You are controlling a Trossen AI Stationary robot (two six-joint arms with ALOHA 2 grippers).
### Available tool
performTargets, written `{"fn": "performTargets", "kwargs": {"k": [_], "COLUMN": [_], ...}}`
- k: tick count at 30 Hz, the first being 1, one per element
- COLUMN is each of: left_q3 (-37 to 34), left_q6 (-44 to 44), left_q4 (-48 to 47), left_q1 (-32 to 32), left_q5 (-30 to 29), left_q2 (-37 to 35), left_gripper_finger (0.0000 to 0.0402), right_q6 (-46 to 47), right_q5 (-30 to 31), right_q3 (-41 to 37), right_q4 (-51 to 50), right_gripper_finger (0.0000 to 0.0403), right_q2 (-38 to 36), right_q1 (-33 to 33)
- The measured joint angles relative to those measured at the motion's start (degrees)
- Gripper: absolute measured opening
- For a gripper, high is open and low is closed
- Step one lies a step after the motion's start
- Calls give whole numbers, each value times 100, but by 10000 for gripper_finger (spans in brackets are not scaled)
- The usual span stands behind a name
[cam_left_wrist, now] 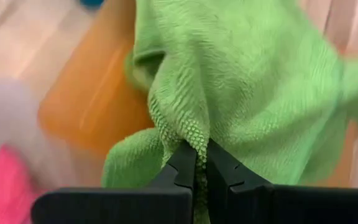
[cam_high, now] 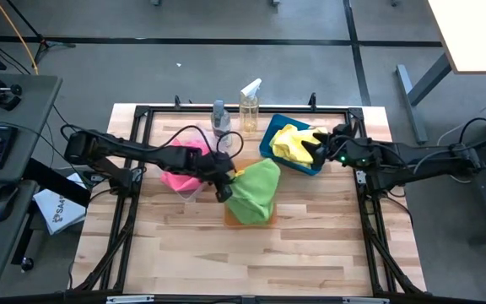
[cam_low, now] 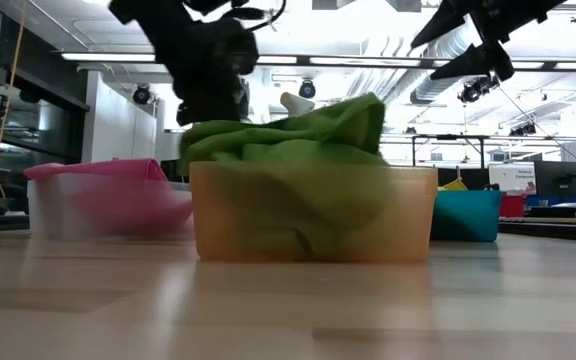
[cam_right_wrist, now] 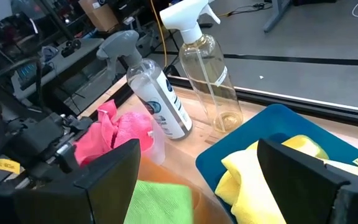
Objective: Sort microfiber towel by color & place in baskets
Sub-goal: Put the green microfiber towel into the orange bin
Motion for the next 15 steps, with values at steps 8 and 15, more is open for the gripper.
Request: {"fn": "performTargets", "kwargs": {"k": [8, 15], "left_q3": [167, 874], "left_q6": [3, 587], "left_q4": [-1130, -485], "left_q1": [-106, -102], "left_q5": [-16, -60], "left_q2": [-475, -375], "left_gripper_finger": [0, 0], "right_q6": [2, 55], "right_q5": [19, 61], "right_q3": [-2, -2], "right_q4": [16, 35], "right_gripper_finger": [318, 318], "right_q2": [124, 238], "right_q1": [0, 0]}}
